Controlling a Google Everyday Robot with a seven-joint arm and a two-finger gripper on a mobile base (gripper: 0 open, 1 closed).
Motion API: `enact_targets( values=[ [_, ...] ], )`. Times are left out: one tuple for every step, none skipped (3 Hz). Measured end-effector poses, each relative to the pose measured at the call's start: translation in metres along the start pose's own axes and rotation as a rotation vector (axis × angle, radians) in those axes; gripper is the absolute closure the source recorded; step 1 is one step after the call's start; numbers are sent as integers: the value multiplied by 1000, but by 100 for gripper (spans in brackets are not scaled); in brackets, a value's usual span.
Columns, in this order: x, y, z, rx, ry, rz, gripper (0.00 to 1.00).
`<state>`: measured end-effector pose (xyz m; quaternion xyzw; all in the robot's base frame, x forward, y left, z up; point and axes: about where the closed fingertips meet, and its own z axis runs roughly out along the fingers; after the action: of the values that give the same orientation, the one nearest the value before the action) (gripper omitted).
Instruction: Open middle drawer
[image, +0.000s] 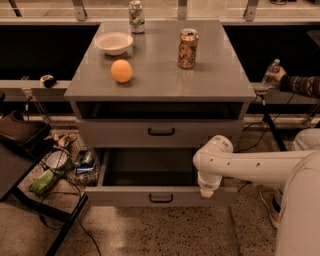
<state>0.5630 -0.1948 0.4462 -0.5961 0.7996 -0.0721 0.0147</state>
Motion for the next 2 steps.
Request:
enact_targets(
  values=[
    [3, 5, -1, -6, 4, 7, 100],
    [6, 10, -1, -10, 4, 13, 100]
  ],
)
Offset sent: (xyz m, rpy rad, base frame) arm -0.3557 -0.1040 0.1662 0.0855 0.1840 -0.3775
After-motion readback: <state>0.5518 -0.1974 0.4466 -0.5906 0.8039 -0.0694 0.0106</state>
